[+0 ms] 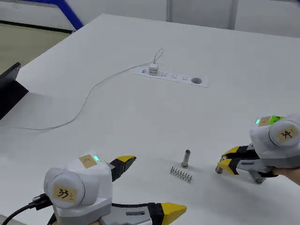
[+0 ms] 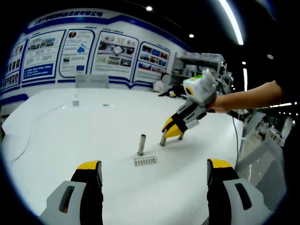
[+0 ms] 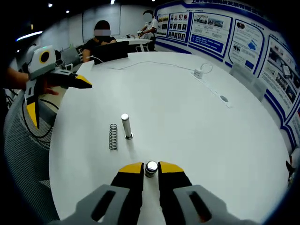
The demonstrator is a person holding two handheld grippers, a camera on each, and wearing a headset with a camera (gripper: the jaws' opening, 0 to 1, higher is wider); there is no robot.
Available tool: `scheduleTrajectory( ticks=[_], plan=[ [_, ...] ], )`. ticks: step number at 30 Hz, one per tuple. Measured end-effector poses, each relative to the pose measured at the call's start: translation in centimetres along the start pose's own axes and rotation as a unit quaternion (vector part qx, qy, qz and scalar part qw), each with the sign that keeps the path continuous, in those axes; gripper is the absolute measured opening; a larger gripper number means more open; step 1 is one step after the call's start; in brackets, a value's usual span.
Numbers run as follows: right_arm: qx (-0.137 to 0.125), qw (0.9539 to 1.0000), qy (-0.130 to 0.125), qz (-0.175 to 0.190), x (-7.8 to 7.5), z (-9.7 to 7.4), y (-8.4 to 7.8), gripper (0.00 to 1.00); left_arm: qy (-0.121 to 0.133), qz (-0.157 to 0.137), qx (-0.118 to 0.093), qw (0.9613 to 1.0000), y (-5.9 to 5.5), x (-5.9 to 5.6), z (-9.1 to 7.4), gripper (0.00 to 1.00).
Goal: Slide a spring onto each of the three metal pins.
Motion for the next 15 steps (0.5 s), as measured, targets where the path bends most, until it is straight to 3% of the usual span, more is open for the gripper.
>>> scheduleTrajectory(
  ticks=[8,11,15],
  plan=[
    [-0.019,0.9998,-0.003,0.007,0.4,-1.0,-0.3,0.19,0.005,0.003,0.004,1.0,-0.1,0.0,-0.1,0.94],
    [-0.038,0.999,-0.003,0.023,0.3,-1.7,-0.1,0.2,0.001,0.009,0.007,0.9999,-0.2,-0.3,0.0,0.94],
    [-0.062,0.997,-0.023,0.039,-0.4,-3.0,0.4,0.2,-0.002,0.012,0.011,0.9999,-0.3,-0.5,0.1,0.94]
  ],
)
Point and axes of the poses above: the centre of the closed fingertips' face, and the gripper's own axes: z roughly forward along the fingers, x roughly to its left, y roughly out of its top, the point moved 1 cm from there along -z, roughly backward along the fingers, and after that the axes turned 10 degrees about x, right-handed, at the moved point
